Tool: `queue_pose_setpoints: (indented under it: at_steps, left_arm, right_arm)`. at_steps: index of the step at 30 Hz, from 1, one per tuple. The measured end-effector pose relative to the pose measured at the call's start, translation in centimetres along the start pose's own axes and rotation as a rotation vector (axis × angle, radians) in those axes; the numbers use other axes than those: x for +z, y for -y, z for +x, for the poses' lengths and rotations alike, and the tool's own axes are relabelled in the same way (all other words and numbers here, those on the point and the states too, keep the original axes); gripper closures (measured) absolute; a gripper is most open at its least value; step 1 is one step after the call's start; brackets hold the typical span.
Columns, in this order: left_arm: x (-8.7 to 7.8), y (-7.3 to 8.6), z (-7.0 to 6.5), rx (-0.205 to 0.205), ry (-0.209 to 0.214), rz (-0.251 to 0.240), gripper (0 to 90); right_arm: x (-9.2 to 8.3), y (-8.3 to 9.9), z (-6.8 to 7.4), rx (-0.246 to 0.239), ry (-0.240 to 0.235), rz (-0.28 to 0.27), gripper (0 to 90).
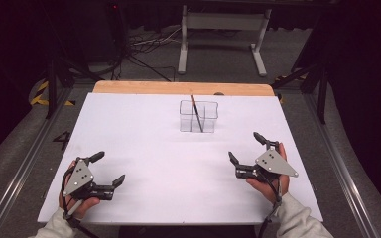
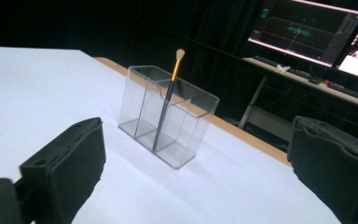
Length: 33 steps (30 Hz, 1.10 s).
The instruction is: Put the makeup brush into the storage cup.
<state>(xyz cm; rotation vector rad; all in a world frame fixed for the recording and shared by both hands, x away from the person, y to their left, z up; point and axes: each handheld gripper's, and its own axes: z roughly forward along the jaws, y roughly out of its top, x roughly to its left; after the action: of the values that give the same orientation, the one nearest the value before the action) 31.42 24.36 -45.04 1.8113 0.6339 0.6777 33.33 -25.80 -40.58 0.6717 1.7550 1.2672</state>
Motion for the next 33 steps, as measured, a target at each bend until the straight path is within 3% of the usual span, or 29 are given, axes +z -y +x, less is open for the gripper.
queue_pose_setpoints:
  at_steps: [13,17,33]
  left_arm:
    - [0.0,-0.1,0.0,0.007,0.0,0.002,2.8]
    - [0.1,-0.1,-0.1,0.008,0.001,-0.003,2.9]
    - [0.7,-0.4,0.1,0.012,0.015,-0.008,2.8]
  right_arm:
    - [-2.7,1.4,-1.2,0.021,0.012,0.015,3.0]
    - [-3.3,1.9,-1.5,0.009,0.026,0.031,2.8]
    - [-5.3,3.6,-2.6,0.042,0.056,0.094,2.5]
